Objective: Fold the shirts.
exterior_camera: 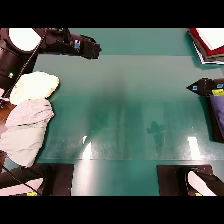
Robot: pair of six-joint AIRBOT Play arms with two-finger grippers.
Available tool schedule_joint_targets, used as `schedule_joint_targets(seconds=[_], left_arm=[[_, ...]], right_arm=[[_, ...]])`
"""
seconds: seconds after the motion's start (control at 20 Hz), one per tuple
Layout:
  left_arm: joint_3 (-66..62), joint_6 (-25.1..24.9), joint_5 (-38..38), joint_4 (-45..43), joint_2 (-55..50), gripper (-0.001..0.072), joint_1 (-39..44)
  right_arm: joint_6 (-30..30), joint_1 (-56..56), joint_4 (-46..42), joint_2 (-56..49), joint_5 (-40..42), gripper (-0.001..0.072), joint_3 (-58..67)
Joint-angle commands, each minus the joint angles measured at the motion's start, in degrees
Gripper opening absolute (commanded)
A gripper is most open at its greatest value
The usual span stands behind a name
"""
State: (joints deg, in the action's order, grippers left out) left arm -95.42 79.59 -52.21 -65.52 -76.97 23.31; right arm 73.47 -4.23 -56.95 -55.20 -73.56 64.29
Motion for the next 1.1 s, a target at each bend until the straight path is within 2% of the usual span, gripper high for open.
schedule_joint_targets(seconds=[0.0,0.55,0.75,0.85,0.95,1.0,1.05], left_arm=[[0.0,-0.1,0.3,0.0,0.0,0.0024,0.0],[0.0,-0.1,0.3,0.0,0.0,0.0024,0.0],[-0.1,-0.1,5.5,0.0,0.0,0.0024,0.0],[-0.2,-0.7,4.3,-0.4,0.0,0.0024,0.0],[-0.2,-3.9,4.2,-4.7,0.0,0.0024,-0.2],[-0.2,-2.0,3.6,-9.4,0.0,0.0024,-0.7],[-0.2,2.4,2.3,-16.0,0.0,0.0024,-2.2]], right_arm=[[0.0,0.1,0.0,0.0,-0.1,0.0015,0.0],[0.0,0.1,0.0,0.0,-1.6,0.0015,0.0],[0.0,0.1,0.0,0.0,-2.5,0.0016,0.0],[0.0,0.1,0.0,0.0,-2.5,0.0015,0.0],[0.0,0.1,0.0,0.0,-3.0,0.0015,0.0],[0.0,0.1,0.1,0.0,-3.2,0.0015,0.0],[0.0,0.1,0.4,0.0,-3.6,0.0015,0.0]])
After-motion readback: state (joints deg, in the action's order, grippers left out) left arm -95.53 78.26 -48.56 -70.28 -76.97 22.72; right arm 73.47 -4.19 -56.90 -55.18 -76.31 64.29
